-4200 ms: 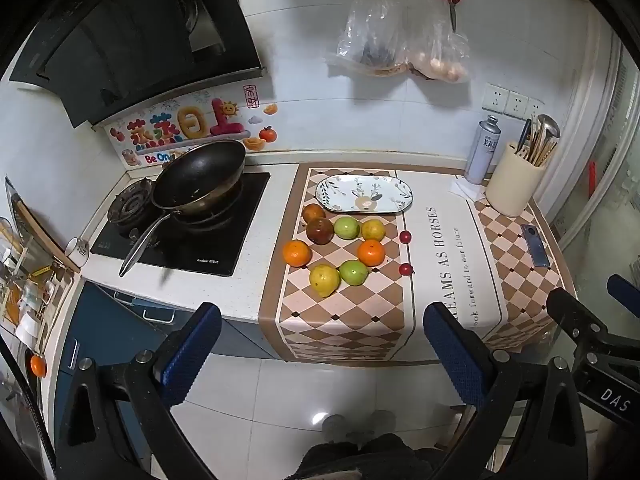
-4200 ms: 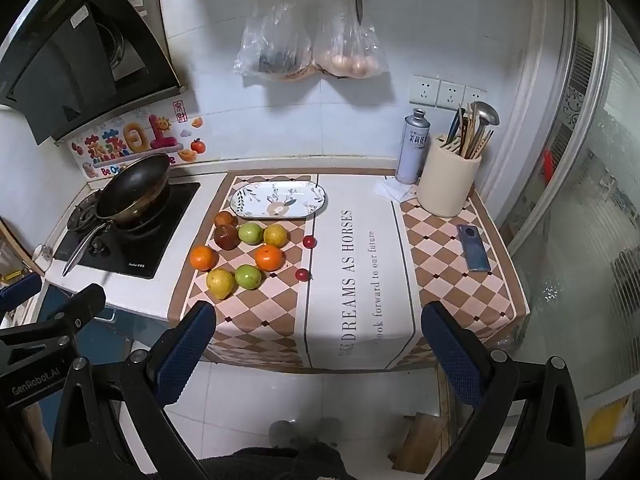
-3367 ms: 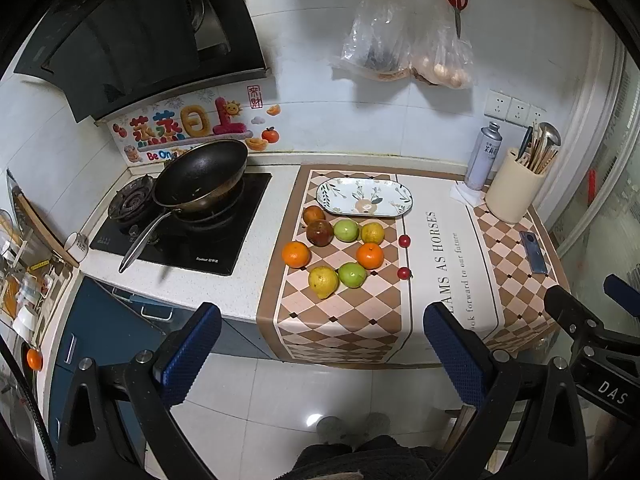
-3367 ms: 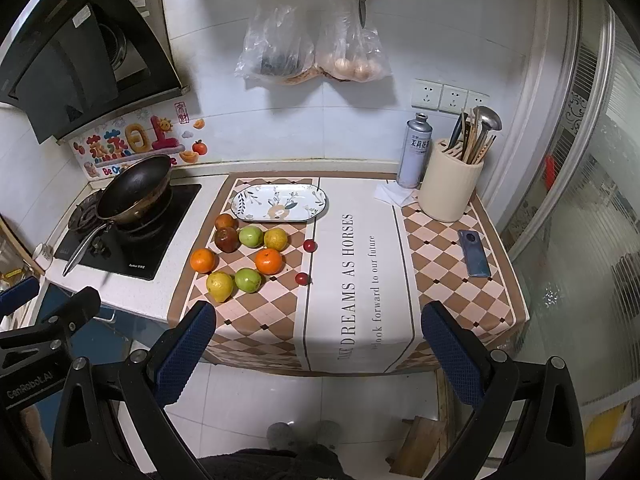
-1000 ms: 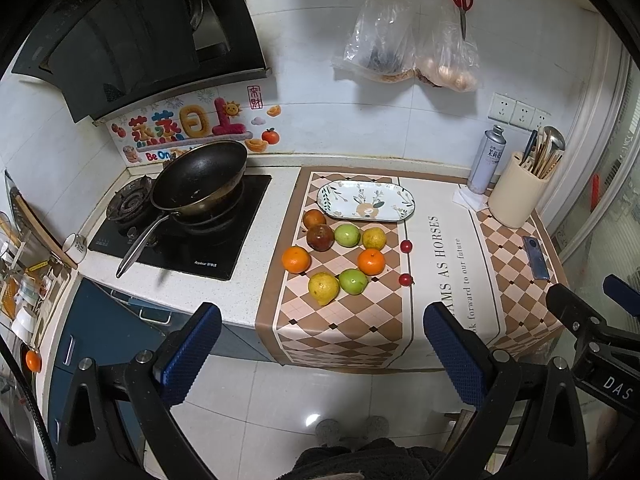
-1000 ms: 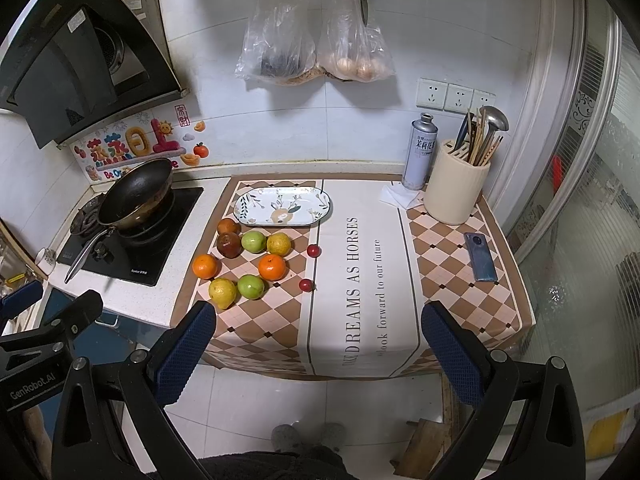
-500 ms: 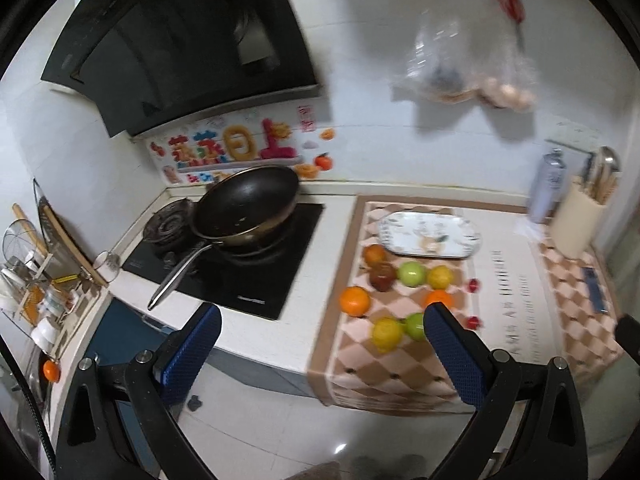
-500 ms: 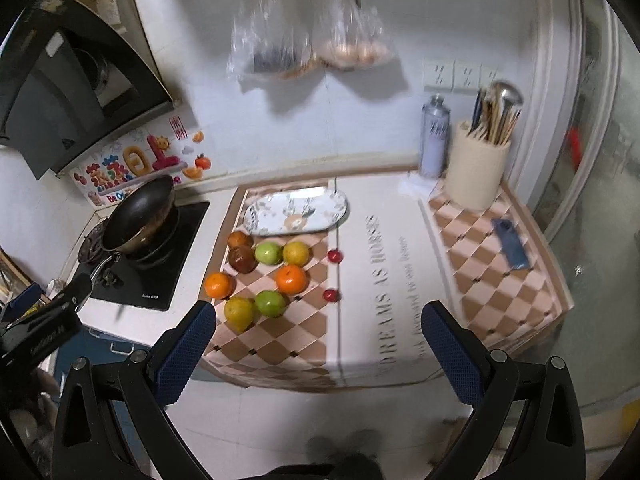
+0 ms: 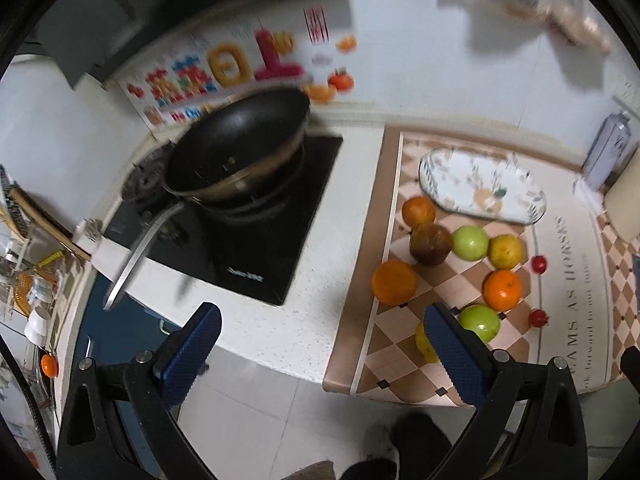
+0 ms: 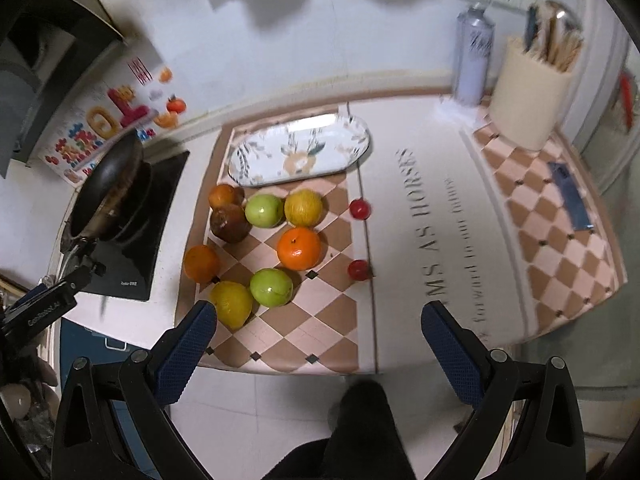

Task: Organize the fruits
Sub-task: 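Reach both grippers down to the oranges beside the green apples, then grasp an orange with each gripper and place both onto the white plate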

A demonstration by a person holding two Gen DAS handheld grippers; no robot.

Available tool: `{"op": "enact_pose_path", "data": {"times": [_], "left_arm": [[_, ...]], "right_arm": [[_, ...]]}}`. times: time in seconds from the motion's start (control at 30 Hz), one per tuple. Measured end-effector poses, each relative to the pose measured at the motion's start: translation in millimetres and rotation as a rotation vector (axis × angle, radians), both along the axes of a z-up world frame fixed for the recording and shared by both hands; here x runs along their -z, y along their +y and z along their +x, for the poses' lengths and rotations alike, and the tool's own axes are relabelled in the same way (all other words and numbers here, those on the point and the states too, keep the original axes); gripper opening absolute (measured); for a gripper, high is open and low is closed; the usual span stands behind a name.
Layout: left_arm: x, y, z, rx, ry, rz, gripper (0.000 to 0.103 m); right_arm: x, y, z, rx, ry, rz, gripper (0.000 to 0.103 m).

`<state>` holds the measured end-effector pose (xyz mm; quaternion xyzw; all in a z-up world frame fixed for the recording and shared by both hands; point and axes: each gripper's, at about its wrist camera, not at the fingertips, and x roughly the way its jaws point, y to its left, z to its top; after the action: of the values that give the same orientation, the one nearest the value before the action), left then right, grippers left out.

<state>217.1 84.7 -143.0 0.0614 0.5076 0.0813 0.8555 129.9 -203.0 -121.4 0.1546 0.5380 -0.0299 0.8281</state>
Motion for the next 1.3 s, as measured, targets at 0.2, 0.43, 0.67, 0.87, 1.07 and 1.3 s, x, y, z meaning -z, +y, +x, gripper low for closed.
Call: {"op": "enact_pose_path", "data": {"times": [0.2, 0.43, 0.67, 0.87, 1.07, 1.3], "left_arm": [[63, -4, 61, -0.018, 0.232, -0.074, 0.103], [134, -5, 114, -0.087, 0.434, -0.152, 0.095], [172, -13, 140, -0.105, 0.538, -0.206, 0.095], [195, -27, 151, -0.067, 0.582, -0.203, 0.089], [203, -41, 154, 0.007, 0.614, -0.172, 0.063], [195, -54, 148, 0.065, 0.582, -0.136, 0.062]], "right_arm": [[67, 0, 72, -0.070, 0.117, 0.045, 0.103], [138, 2, 132, -0.119, 0.260, 0.130, 0.103], [190, 15, 164, -0.165, 0.375, 0.168, 0.102], [209, 29, 175, -0.177, 0.417, 0.170, 0.099], [221, 47, 180, -0.164, 0.431, 0.161, 0.086], [219, 57, 184, -0.160, 0.414, 0.115, 0.066]]}}
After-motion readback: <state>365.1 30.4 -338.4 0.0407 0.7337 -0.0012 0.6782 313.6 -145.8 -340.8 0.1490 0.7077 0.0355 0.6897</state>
